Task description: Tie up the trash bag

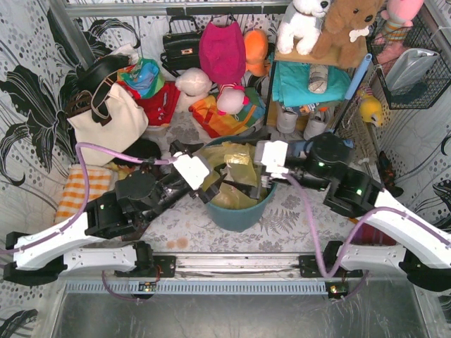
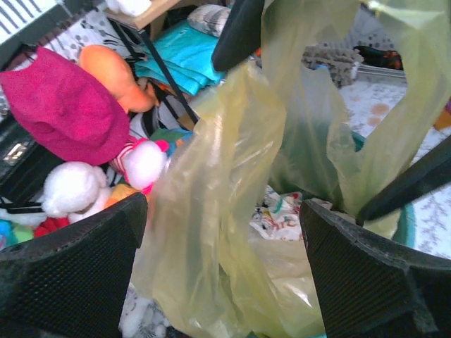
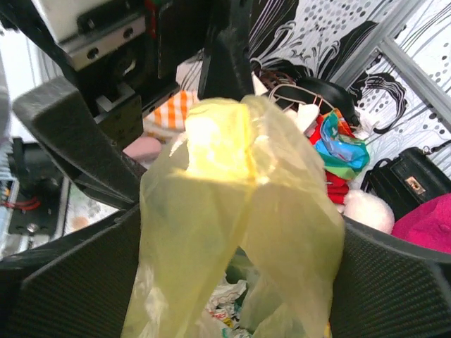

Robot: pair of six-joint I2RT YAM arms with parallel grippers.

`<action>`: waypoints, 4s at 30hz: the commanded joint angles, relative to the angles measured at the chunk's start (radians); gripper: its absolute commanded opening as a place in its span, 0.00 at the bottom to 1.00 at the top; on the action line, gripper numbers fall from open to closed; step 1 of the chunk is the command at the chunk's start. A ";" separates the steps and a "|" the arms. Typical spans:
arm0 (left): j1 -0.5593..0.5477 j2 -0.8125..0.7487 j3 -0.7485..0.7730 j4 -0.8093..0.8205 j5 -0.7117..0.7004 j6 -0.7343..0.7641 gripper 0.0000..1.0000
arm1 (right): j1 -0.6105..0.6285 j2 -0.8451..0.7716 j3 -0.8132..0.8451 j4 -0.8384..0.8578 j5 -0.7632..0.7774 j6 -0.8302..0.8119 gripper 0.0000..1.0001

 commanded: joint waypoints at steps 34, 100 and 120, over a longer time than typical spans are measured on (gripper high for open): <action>0.001 -0.423 -0.324 0.427 0.124 -0.174 0.00 | -0.002 -0.364 -0.463 0.385 0.630 0.331 0.00; 0.609 0.493 0.665 -0.755 1.107 0.004 0.00 | -0.003 -0.095 0.038 0.195 0.029 0.023 0.62; 0.607 0.492 0.699 -0.667 1.044 -0.013 0.00 | -0.399 0.251 0.413 -0.165 -0.384 0.467 0.56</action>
